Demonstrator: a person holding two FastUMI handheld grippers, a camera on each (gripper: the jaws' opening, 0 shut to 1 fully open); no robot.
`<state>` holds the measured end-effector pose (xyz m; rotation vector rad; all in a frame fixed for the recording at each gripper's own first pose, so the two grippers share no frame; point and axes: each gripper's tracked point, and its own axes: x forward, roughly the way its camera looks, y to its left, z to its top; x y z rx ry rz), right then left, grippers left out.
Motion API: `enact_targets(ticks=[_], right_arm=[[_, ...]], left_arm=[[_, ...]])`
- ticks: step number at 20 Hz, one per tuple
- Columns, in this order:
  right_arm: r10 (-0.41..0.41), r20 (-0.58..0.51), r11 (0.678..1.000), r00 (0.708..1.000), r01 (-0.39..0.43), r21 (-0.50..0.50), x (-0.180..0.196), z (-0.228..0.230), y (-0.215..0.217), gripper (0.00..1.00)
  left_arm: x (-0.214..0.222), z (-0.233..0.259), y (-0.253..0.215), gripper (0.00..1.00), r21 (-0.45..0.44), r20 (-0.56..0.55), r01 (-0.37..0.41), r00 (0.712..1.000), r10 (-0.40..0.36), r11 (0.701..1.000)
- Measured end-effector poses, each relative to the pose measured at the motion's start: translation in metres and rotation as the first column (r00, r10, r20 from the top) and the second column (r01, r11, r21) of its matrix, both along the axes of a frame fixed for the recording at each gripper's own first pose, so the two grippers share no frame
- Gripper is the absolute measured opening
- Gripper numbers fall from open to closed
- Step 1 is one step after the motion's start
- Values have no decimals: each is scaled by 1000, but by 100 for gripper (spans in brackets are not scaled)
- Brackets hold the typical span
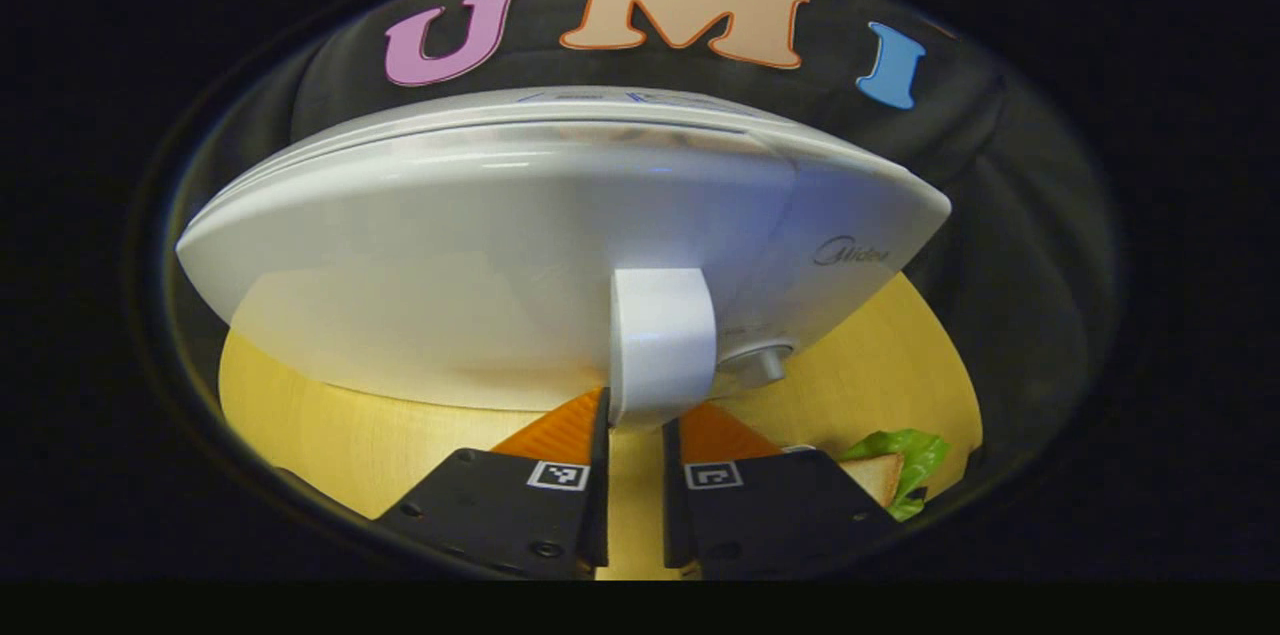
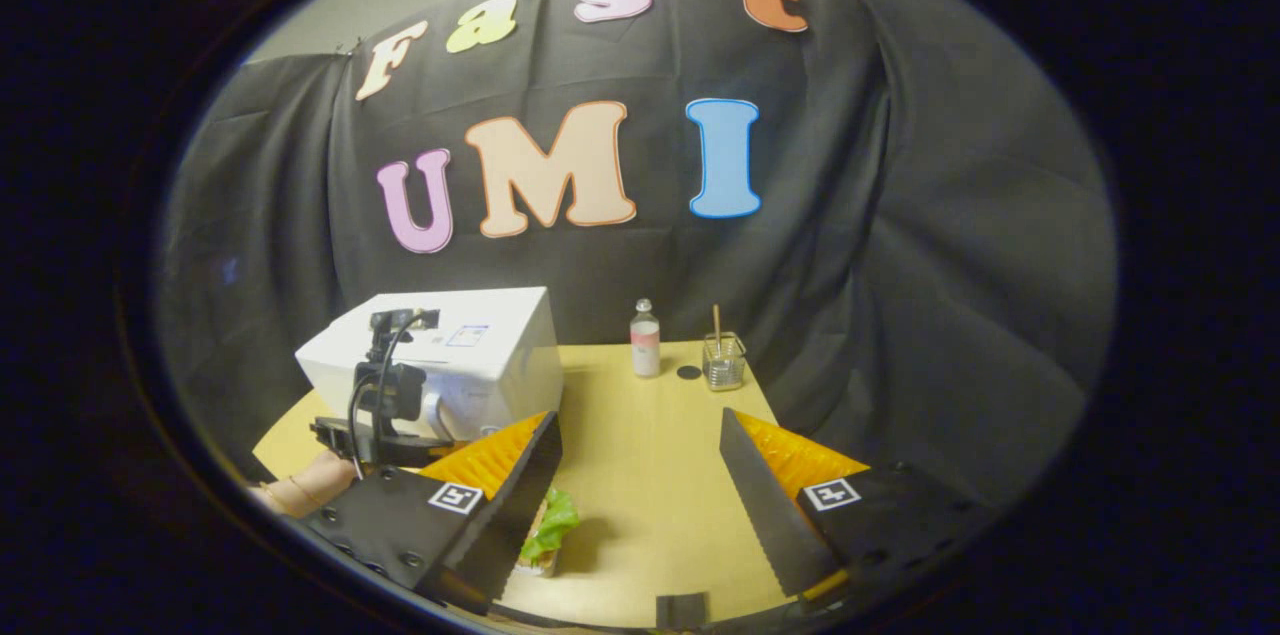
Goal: Open the microwave oven with the left hand, put the food in, and close the microwave oven.
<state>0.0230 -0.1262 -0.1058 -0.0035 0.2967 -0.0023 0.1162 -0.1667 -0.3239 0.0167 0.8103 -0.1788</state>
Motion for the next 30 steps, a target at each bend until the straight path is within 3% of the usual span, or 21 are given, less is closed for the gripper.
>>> enact_targets(ticks=[8,17,18,19,20,21,23,29,30], right_arm=[[-15,-34,999,999,16,29,-31,-17,-9,100],[-104,-45,994,994,106,34,-62,-32,-32,99],[-106,-47,993,993,108,39,-64,-33,-32,95],[-105,-49,993,993,107,41,-66,-34,-30,99],[-104,-48,994,993,106,35,-68,-35,-31,99],[-105,-44,994,994,106,29,-69,-34,-31,95],[-100,-46,995,994,101,24,-71,-37,-30,99],[-8,-53,1000,999,8,9,-72,-51,-3,95],[9,-57,1000,998,-8,9,-75,-53,4,99]], left_arm=[[0,2,0,14,-15,62,-36,997,36,999],[-1,5,1,6,-38,120,-56,991,60,998],[-2,5,1,4,-41,119,-57,991,62,998],[-3,5,1,4,-43,114,-60,991,65,997],[-19,3,3,4,-45,84,-68,994,72,997],[-36,6,7,4,-47,106,-58,992,63,997],[-64,8,16,5,-40,154,-24,988,30,999],[-131,12,52,5,4,186,-14,982,13,1000],[-138,12,57,8,11,189,-17,982,15,1000]])
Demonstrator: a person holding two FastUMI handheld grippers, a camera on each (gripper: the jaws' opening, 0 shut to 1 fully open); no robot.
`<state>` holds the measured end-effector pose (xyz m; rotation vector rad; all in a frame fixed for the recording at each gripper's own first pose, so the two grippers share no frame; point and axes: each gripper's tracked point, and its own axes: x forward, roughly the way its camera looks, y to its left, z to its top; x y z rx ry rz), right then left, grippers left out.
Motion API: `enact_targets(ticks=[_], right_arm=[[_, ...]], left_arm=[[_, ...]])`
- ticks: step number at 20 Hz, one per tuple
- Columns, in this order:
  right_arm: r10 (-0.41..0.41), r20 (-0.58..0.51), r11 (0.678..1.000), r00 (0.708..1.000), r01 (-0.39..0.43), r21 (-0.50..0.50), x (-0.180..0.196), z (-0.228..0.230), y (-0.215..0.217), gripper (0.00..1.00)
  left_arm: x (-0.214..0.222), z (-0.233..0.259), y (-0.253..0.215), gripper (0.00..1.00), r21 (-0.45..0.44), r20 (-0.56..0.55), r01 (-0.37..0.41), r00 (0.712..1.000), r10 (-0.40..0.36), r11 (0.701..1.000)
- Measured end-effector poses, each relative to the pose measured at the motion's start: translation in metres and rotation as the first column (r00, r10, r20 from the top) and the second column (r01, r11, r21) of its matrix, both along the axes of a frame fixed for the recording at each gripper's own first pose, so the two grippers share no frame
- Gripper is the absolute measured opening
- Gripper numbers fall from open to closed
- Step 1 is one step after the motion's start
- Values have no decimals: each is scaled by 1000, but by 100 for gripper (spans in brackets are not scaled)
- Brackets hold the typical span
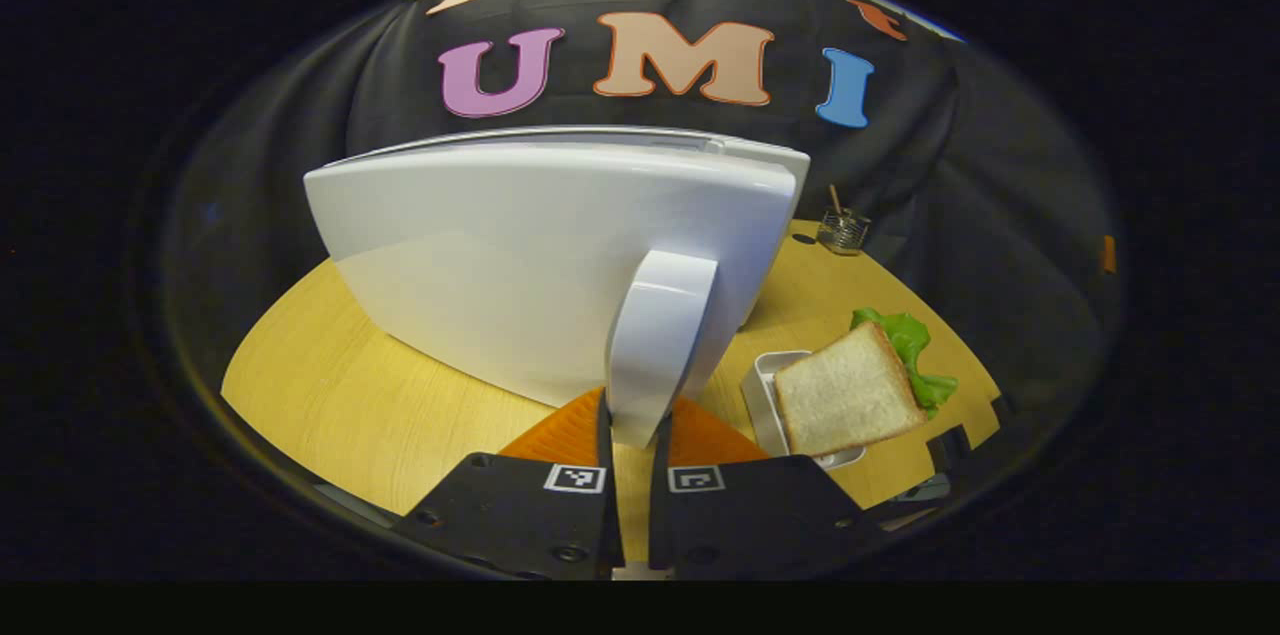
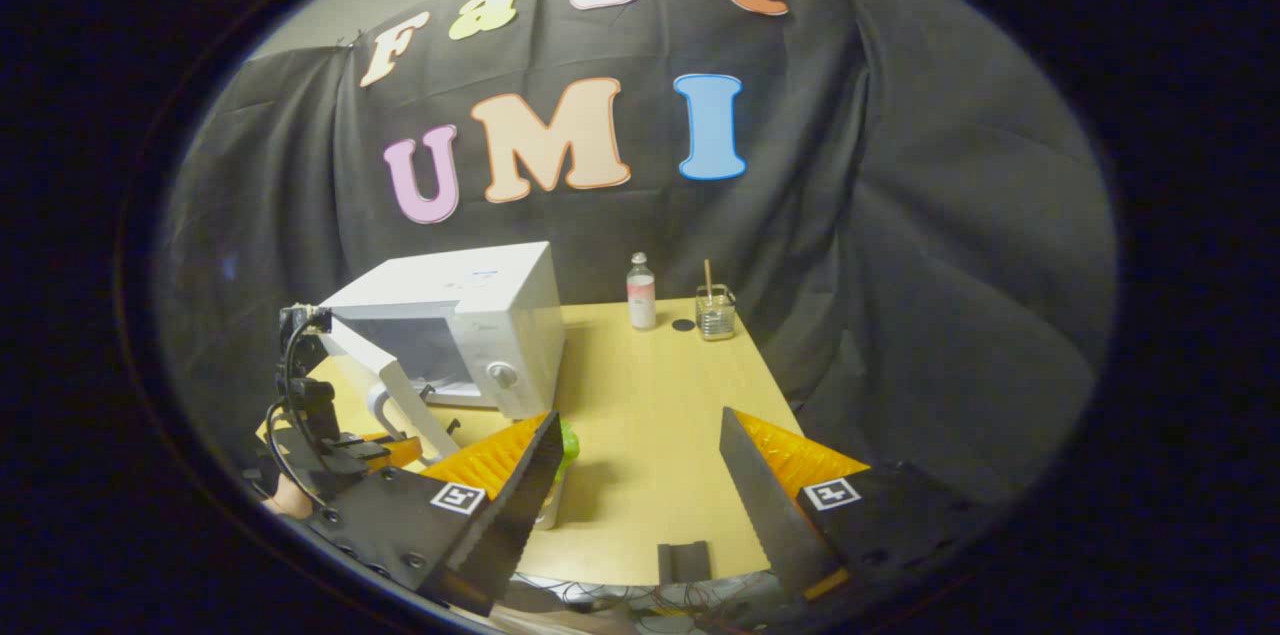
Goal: Open the microwave oven with the left hand, put the food in, and close the microwave oven.
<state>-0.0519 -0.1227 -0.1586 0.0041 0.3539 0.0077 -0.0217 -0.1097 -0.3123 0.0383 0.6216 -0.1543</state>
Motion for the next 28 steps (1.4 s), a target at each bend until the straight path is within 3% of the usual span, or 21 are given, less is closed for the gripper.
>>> enact_targets(ticks=[1,6,8,9,10,11,13,15,18,19,21,24,28], right_arm=[[15,-6,1000,1000,-15,0,-2,-3,6,99],[52,-24,999,998,-53,-9,-14,-12,31,95],[49,-27,999,998,-49,-16,-18,-13,39,95],[46,-26,999,999,-47,-17,-21,-12,43,95],[44,-26,999,999,-44,-14,-23,-12,49,95],[40,-28,999,999,-40,-8,-26,-12,55,95],[30,-40,999,999,-29,20,-32,-11,69,95],[20,-51,996,998,-15,84,-38,-6,86,99],[-2,-52,987,999,10,160,-49,1,105,96],[-12,-55,985,998,22,174,-54,1,109,99],[-36,-62,980,997,47,195,-64,-2,115,92],[-61,-74,971,995,77,226,-81,-8,125,92],[-51,-114,968,992,78,238,-107,-27,147,92]], left_arm=[[-7,1,6,7,12,7,0,1000,0,1000],[-34,1,37,22,38,16,-39,999,39,999],[-43,6,57,38,73,40,-50,998,47,996],[-46,8,66,55,83,49,-52,998,48,995],[-51,10,74,62,81,58,-53,997,49,995],[-55,12,82,77,73,65,-60,996,56,995],[-64,10,97,96,50,44,-62,997,60,997],[-78,12,113,100,50,13,-63,998,63,997],[-96,19,143,100,63,14,-70,997,69,996],[-104,21,156,100,65,9,-79,997,78,995],[-119,26,178,100,61,14,-99,995,98,993],[-141,29,213,100,80,24,-122,992,120,989],[-158,35,269,100,130,47,-184,983,179,974]])
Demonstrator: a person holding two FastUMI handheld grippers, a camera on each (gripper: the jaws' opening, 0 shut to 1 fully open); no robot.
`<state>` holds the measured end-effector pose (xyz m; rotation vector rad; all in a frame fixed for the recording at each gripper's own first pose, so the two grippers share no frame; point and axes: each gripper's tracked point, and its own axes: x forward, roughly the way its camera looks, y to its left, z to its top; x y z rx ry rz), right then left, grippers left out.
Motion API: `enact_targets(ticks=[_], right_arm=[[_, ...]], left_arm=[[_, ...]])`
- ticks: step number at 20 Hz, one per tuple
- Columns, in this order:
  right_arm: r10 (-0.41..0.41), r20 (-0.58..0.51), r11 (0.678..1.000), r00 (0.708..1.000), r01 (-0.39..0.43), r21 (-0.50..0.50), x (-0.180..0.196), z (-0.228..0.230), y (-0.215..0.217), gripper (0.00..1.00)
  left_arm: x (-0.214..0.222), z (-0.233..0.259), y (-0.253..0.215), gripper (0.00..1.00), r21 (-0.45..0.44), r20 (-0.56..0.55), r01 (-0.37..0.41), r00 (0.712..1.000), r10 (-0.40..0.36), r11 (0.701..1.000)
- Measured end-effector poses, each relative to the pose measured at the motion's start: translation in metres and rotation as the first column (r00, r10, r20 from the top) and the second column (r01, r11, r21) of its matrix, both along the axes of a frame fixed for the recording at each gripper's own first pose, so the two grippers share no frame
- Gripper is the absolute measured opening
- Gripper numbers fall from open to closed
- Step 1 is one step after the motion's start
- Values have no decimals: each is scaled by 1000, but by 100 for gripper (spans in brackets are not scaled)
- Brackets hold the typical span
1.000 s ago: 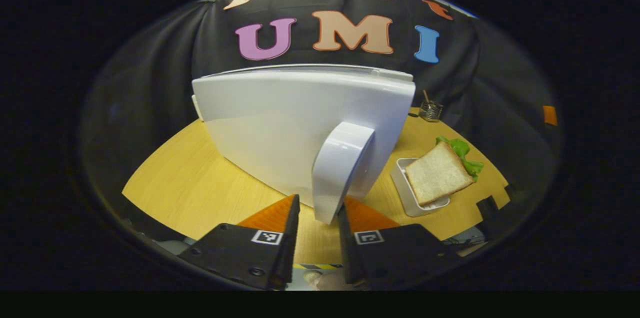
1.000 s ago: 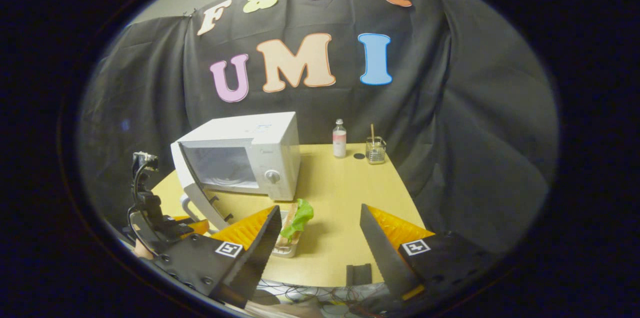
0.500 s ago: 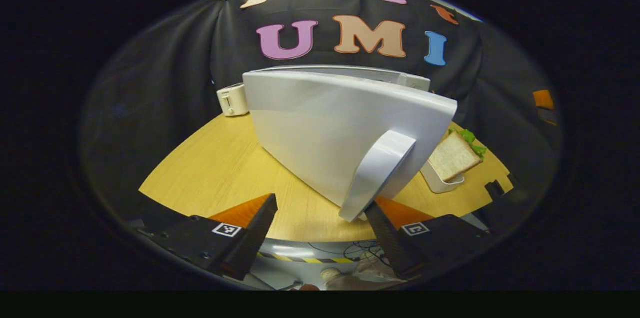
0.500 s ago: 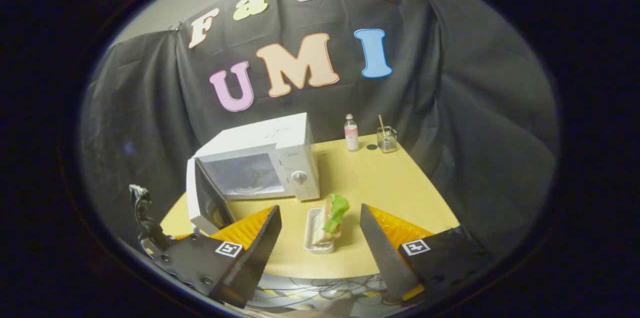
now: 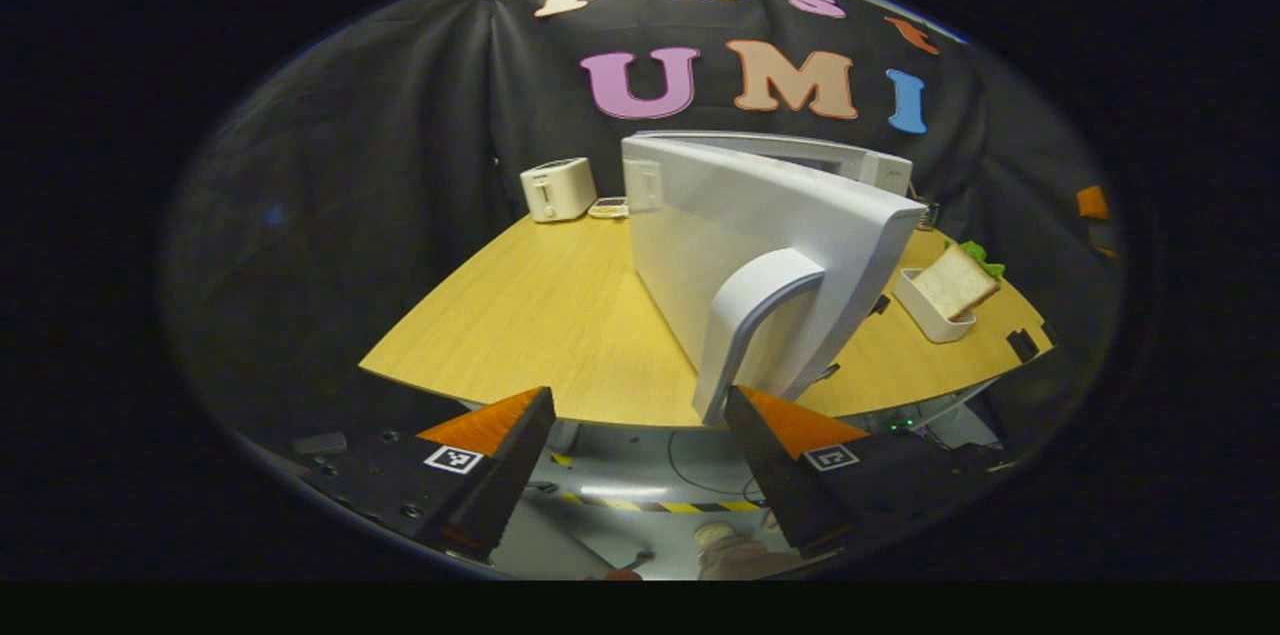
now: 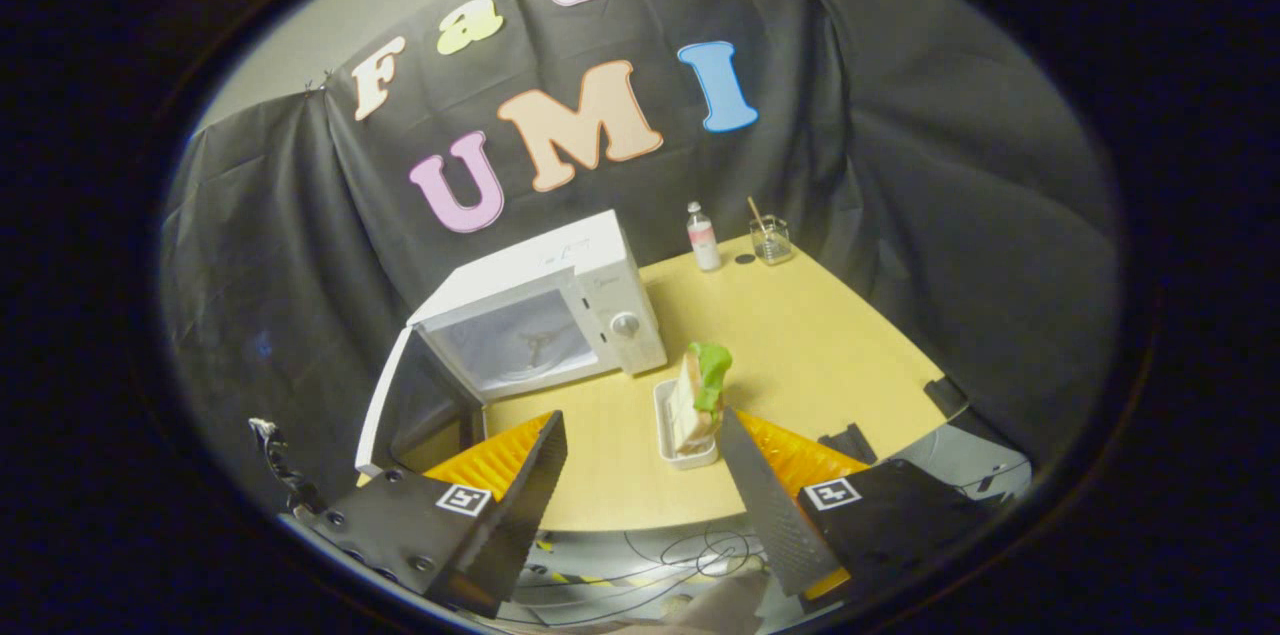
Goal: Open the microwave oven with the left hand, put the food in, and close the microwave oven.
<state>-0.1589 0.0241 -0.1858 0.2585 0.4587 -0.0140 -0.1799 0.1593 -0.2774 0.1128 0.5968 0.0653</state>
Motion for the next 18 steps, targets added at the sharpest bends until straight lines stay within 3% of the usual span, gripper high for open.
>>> enact_targets(ticks=[5,10,15,16,18], right_arm=[[4,-40,1000,999,-5,-14,-21,-14,14,92],[-12,-107,999,994,7,-48,-27,-28,10,92],[-22,-207,998,978,10,-60,-2,-41,-10,92],[-17,-223,999,975,5,-54,9,-44,-13,97],[1,-270,999,963,-12,-37,32,-52,-20,97]], left_arm=[[-15,18,64,99,-2,58,-145,988,145,989],[-29,51,87,97,-124,126,-255,955,270,959],[-27,87,98,96,-180,185,-333,913,364,926],[-24,96,99,96,-181,202,-346,903,379,921],[-16,114,102,96,-179,236,-377,880,412,909]])
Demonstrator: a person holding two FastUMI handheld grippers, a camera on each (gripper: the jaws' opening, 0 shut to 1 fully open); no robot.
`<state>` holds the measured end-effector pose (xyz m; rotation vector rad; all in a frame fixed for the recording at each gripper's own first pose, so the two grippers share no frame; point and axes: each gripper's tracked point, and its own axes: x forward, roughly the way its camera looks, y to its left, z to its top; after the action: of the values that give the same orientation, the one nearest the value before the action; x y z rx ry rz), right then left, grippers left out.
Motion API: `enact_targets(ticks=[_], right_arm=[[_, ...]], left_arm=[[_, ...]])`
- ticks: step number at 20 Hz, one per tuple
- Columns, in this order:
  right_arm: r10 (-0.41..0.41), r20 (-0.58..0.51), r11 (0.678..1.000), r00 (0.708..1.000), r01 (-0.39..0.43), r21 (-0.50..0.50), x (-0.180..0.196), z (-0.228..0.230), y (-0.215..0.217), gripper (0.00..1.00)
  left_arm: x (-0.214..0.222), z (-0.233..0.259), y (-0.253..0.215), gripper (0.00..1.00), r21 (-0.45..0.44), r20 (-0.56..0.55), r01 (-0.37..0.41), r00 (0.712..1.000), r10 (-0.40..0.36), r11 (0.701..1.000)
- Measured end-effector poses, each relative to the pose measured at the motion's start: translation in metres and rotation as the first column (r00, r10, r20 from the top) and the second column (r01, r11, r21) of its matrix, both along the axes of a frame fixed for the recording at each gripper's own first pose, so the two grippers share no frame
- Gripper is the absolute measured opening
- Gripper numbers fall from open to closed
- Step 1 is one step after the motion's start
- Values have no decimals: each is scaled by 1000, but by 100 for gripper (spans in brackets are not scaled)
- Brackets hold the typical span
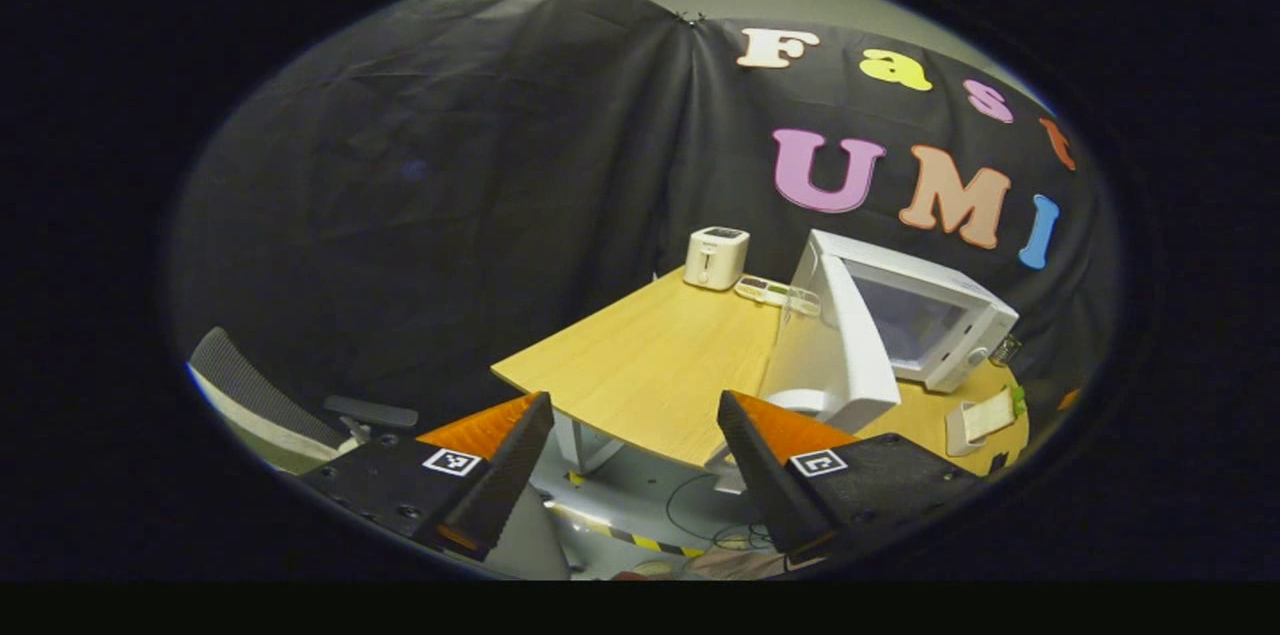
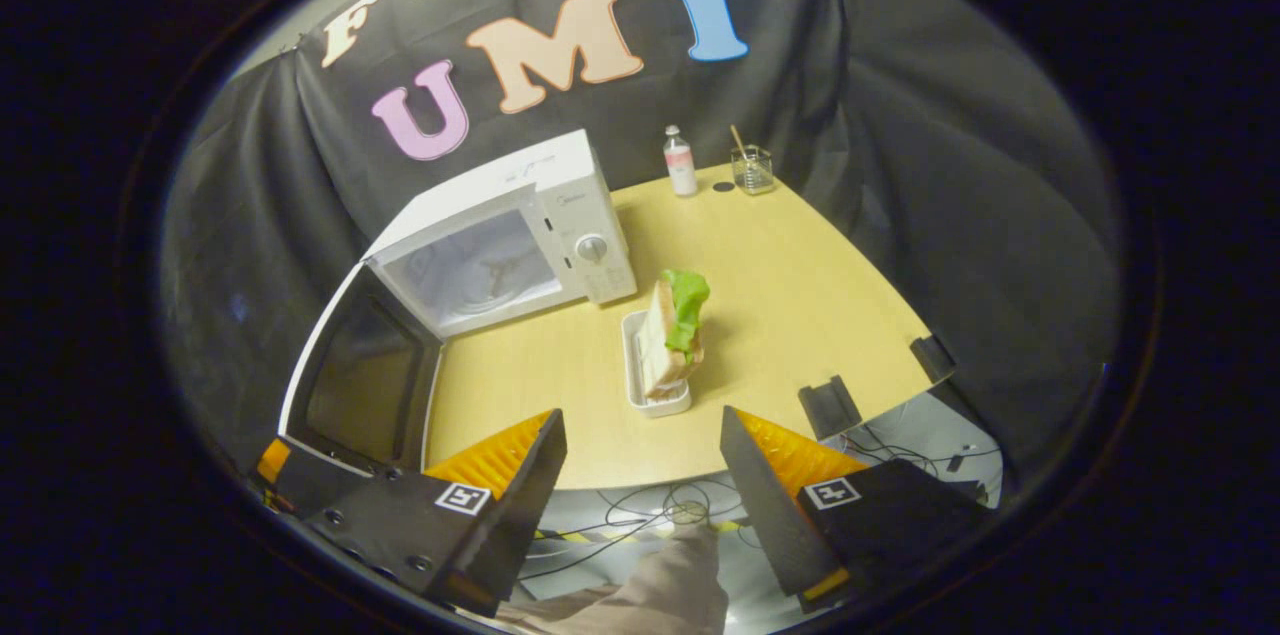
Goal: Open the microwave oven with the left hand, put the food in, and close the microwave oven.
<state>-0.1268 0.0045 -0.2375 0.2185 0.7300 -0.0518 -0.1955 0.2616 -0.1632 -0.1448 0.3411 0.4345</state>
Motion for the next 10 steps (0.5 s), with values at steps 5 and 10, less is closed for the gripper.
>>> enact_targets(ticks=[5,10], right_arm=[[25,-210,998,977,-13,56,56,-46,-16,92],[66,-347,992,935,-25,123,110,-86,-21,98]], left_arm=[[28,26,-7,96,25,32,-61,998,60,998],[48,36,-3,92,87,26,-151,988,149,985]])
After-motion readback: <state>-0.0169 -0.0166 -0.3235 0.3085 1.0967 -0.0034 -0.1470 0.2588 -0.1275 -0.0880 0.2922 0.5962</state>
